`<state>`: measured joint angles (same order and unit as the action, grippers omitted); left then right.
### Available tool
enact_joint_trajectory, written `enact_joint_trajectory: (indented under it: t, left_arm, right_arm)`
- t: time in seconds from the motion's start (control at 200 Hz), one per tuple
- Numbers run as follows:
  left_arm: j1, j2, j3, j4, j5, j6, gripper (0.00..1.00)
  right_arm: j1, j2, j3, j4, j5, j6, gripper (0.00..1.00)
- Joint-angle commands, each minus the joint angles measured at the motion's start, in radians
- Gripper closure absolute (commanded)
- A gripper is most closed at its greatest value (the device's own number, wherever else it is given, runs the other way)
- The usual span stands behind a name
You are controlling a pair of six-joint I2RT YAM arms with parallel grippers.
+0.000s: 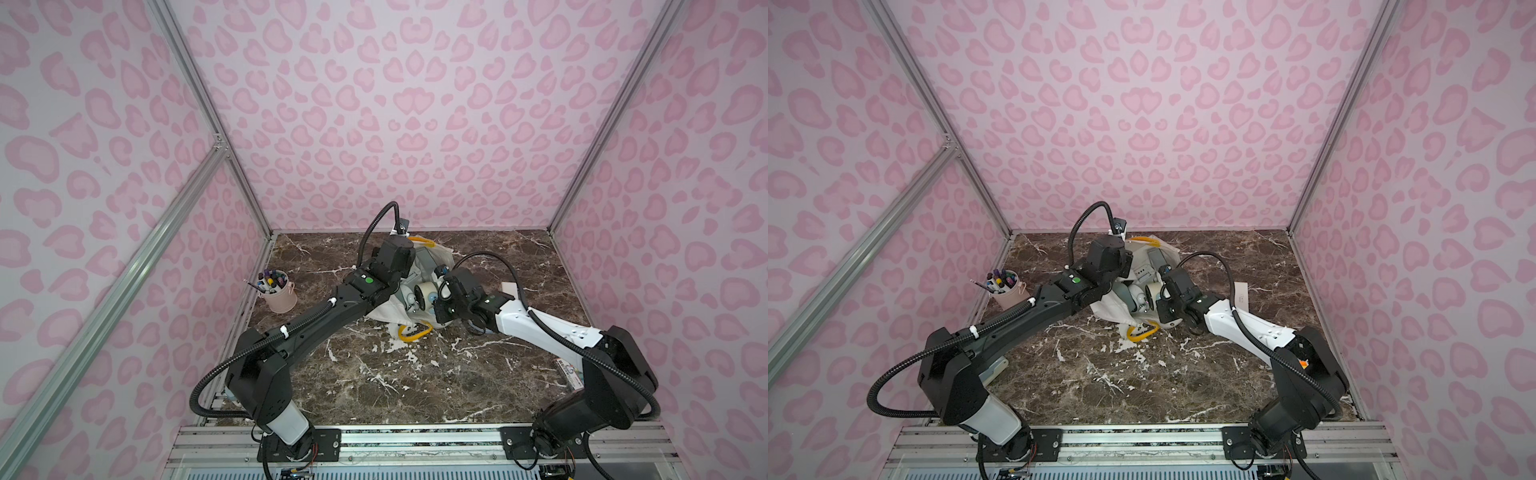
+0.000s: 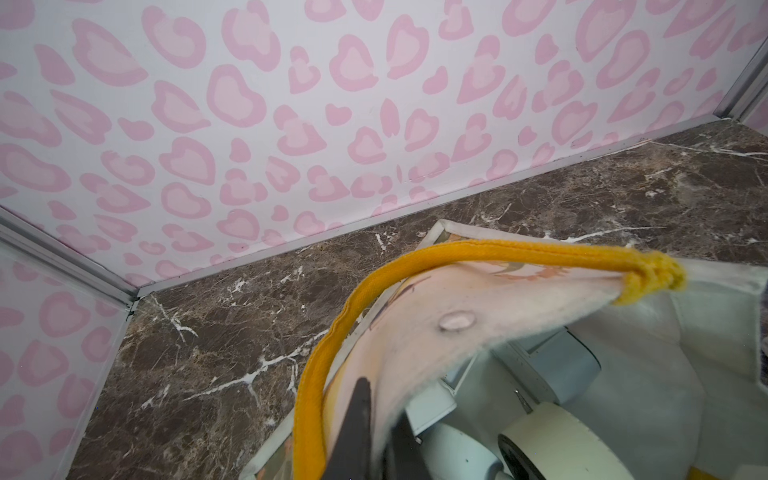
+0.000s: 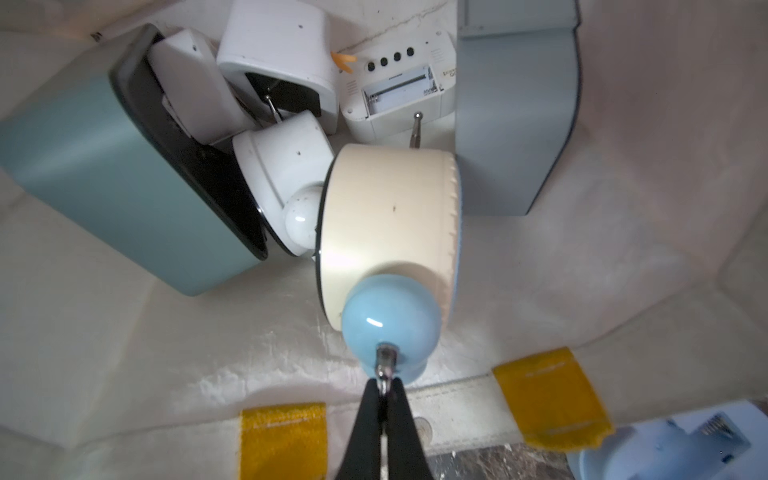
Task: Take the alarm clock out of the canvas bag
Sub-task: Pick up the alarm from the canvas bag.
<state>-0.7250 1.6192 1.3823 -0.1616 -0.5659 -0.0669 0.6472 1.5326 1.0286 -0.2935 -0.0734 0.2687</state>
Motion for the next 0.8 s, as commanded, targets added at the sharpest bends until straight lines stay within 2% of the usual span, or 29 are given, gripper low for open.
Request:
enact_joint_trajectory:
  t: [0.0,0.795]
  left_arm:
    - [0.002,0.004,0.012,0.009,-0.030,-0.013,0.97]
    - [0.002,0.016,0.017,-0.004,-0.096,-0.007,0.97]
  right_arm:
    - [0.001,-0.032,-0.015,0.025,0.000,-0.013,1.00]
    - [-0.005,-0.281,-0.139,0.006,-0.016,-0.047,1.00]
